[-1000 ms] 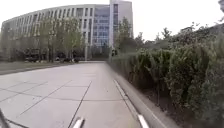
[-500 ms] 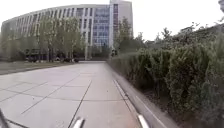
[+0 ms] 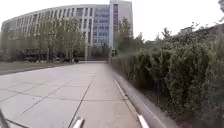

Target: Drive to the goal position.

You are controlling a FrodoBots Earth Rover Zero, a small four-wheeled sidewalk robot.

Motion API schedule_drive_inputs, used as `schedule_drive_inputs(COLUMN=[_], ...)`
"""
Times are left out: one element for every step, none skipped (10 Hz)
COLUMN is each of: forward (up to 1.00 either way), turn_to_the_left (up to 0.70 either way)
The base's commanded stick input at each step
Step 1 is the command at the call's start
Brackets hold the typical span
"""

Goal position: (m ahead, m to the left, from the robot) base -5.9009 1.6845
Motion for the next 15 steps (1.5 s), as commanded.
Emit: schedule_drive_inputs(forward=[0.02,0.03,0.04,0.03,0.02,0.00,0.00,0.02,0.04,0.04,0.04,0.01,0.00,0.00,0.01], turn_to_the_left=[0.00,0.00,0.00,0.00,0.00,0.00,0.00,0.00,0.00,0.00,0.00,0.00,0.00,0.00,0.00])
